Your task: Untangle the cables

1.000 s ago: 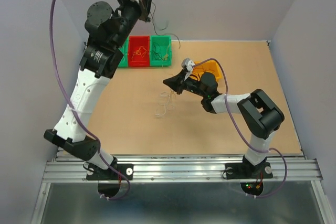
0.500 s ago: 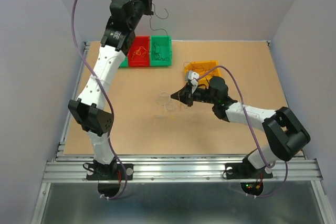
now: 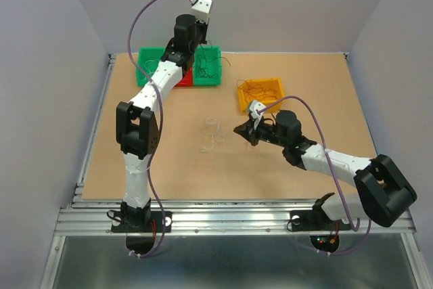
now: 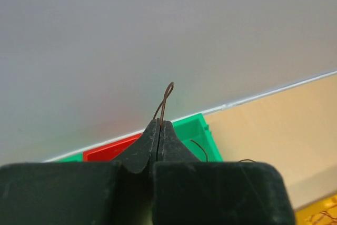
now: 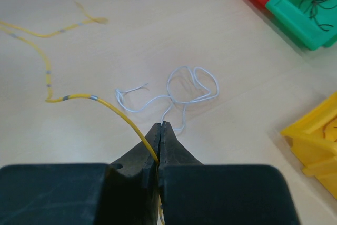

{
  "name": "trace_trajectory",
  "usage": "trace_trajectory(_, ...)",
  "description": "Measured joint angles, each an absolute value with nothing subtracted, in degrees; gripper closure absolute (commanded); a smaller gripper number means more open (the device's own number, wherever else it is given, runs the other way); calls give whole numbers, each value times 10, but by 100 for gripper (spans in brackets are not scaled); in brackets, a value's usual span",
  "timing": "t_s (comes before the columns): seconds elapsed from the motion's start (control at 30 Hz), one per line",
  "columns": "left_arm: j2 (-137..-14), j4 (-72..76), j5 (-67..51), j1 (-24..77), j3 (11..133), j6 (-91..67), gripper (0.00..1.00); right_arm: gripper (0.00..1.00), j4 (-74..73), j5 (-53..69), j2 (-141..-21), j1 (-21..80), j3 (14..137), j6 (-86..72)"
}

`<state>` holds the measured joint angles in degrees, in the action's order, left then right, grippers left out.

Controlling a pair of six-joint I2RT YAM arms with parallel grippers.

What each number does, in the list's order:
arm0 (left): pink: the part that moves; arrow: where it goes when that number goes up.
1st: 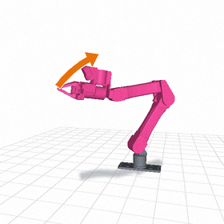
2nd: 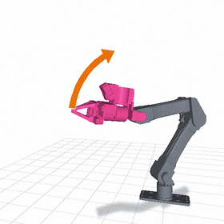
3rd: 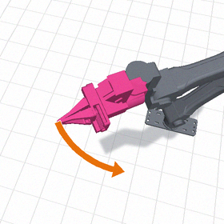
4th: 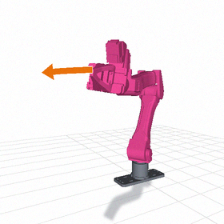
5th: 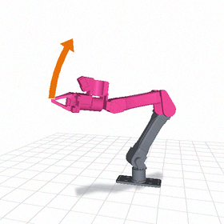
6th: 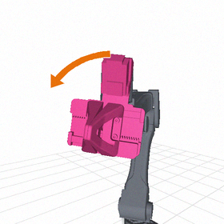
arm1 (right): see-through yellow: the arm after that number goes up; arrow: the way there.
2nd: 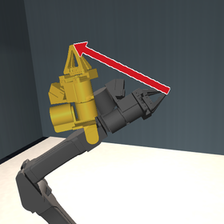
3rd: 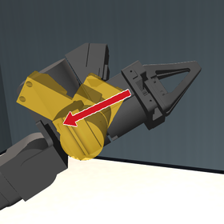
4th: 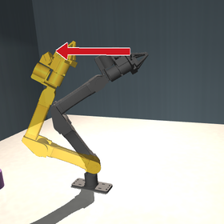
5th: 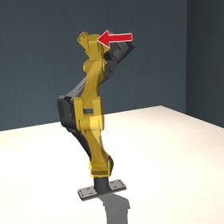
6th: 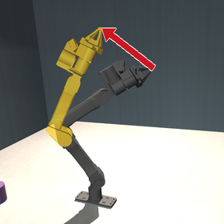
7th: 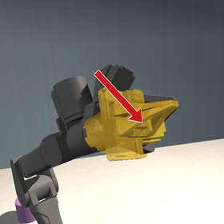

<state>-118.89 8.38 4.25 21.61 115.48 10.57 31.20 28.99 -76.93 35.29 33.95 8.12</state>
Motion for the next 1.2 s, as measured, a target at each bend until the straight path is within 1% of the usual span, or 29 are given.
trace_trajectory(0.13,-1201,114,27,209,1111,131,100,99,338,230,-733,353,314,68)
trace_trajectory(0.23,-1201,136,-13,197,1082,142,100,100,357,185,-716,353,300,57)
trace_trajectory(0.47,-1201,171,-85,163,1072,166,100,99,387,113,-708,353,291,34)
trace_trajectory(0.83,-1200,204,-183,115,1033,195,100,100,408,94,-710,353,291,18)
trace_trajectory(1.1,-1200,219,-236,120,1026,204,100,99,410,94,-710,353,291,14)
trace_trajectory(1.2,-1200,231,-239,127,1018,217,100,100,412,94,-710,353,291,12)
